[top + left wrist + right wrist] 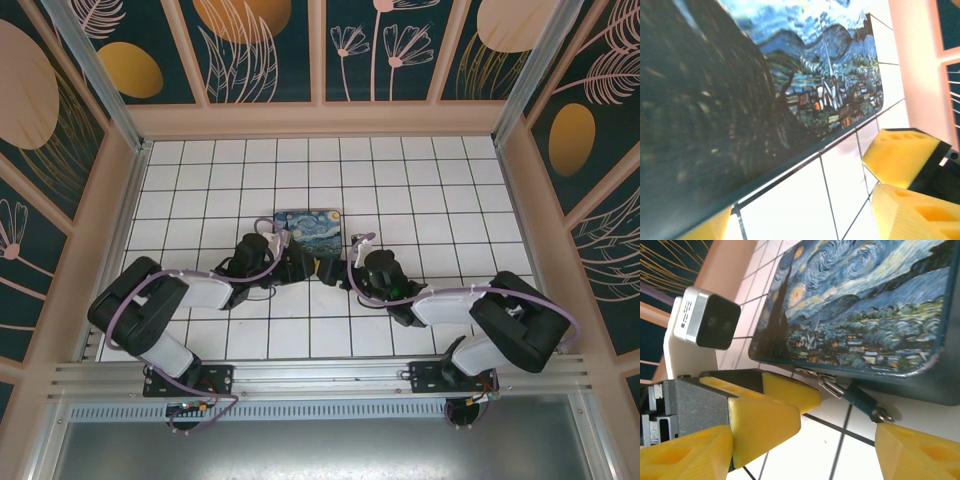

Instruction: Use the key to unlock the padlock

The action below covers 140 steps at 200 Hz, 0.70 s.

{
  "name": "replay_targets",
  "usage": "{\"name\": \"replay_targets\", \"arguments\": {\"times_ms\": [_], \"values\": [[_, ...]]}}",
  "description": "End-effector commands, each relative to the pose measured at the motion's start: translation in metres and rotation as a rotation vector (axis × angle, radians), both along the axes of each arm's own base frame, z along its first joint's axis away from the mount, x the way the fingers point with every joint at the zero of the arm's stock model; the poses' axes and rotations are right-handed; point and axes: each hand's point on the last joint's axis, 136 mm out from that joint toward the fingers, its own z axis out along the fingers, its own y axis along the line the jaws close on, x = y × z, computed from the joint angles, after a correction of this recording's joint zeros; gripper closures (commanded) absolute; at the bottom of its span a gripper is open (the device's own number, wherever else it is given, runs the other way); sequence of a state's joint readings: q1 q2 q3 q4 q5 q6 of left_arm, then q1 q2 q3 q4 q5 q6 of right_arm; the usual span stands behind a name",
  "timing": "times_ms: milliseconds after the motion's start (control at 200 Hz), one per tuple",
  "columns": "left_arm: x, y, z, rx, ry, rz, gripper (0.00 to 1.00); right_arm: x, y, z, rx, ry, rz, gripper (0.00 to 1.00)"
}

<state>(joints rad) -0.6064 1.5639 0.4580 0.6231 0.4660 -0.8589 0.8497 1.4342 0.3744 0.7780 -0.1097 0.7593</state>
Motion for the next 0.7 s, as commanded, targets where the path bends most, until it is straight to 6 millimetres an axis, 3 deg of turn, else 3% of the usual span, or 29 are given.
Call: {"name": "replay_targets", "arguments": {"times_ms": [0,160,515,696], "values": [[-0.003,0.004,0.016,-0.015,-0.033,0.011,0.16,0.002,0.007,0.000,0.041,0.008,-0.005,0.26],[0.002,0.013,0.031,0.002,-0.059,0.075,0.02,0.017,0.011,-0.003,0.027,0.009,-0.023,0.26],[0.025,0.024,0.051,0.051,-0.092,0.168,0.02,0.072,0.019,-0.003,-0.009,0.020,-0.061,0.27],[0.041,0.034,0.054,0.070,-0.101,0.210,0.01,0.060,0.017,0.009,0.042,-0.017,-0.023,0.30]]}}
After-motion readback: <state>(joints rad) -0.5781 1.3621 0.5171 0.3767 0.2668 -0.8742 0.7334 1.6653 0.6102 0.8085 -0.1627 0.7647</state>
